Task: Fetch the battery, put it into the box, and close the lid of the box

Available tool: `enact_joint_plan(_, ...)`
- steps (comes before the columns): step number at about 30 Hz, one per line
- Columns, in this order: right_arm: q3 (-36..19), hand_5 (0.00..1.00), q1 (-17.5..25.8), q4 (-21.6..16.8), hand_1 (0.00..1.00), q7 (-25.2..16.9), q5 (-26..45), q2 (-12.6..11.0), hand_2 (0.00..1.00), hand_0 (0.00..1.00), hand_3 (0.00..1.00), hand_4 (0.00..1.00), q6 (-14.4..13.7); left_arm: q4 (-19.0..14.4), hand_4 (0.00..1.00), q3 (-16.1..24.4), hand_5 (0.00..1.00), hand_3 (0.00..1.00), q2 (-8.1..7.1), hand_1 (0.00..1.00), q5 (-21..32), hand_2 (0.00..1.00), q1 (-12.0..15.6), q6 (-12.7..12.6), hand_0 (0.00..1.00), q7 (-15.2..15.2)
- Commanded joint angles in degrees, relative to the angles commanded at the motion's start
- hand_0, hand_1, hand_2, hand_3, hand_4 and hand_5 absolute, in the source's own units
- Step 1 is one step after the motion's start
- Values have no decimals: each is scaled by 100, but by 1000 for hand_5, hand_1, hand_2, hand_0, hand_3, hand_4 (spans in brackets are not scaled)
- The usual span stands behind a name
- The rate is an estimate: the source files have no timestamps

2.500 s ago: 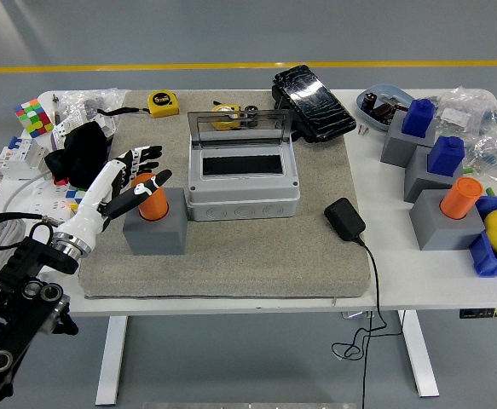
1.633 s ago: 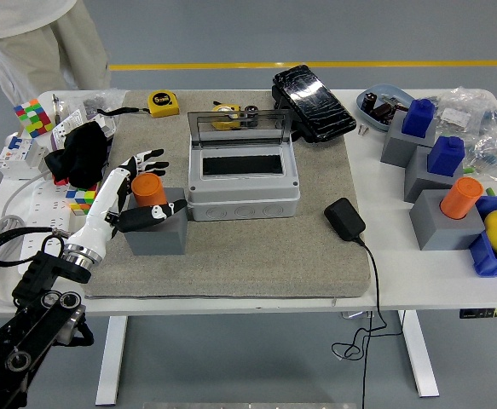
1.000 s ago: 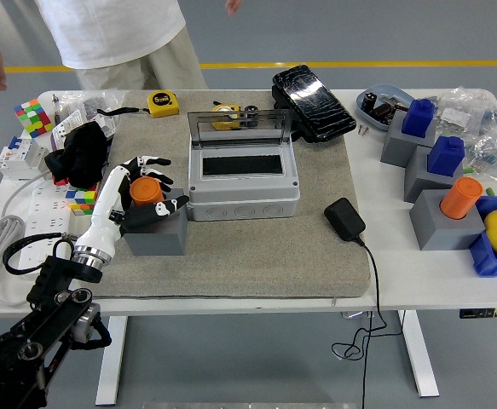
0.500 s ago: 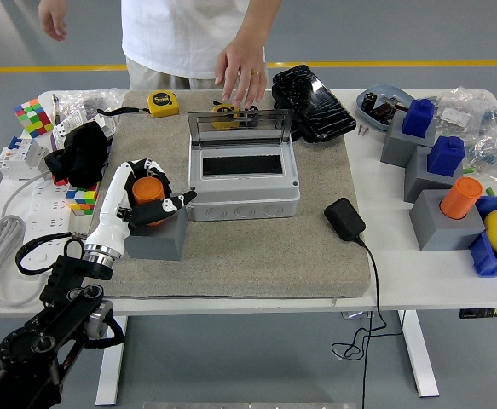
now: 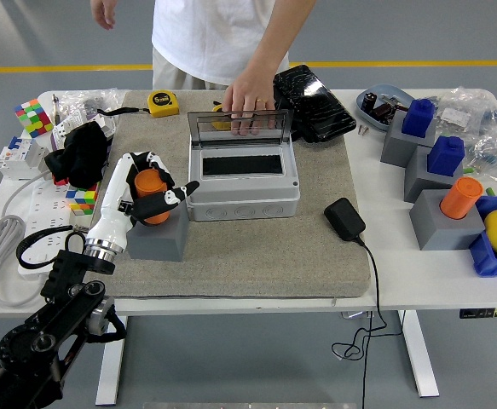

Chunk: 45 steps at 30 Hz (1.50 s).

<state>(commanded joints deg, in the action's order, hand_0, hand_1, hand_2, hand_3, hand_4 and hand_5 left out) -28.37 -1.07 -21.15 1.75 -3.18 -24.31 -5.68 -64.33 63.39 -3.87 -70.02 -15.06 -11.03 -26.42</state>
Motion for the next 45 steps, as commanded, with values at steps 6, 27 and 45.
enact_joint_plan(6, 18, 462, -23, -1, 602, 0, 8, -9, 587, 546, 543, 921, -6, -375, 783, -350, 2, 199, -217, 75, -595, 125, -439, 4, 79, 538)
enact_joint_plan(27, 89, 463, -25, -9, 601, 3, 52, -16, 587, 546, 544, 922, -11, 201, 921, -1866, 2, 201, 143, 84, -3305, 134, -2292, -137, 88, 2299)
enact_joint_plan(45, 154, 463, -19, -8, 601, 1, 81, 17, 587, 546, 544, 922, -15, 1428, 986, -3208, 17, 219, 387, 101, -3663, 146, -3510, -169, 107, 2499)
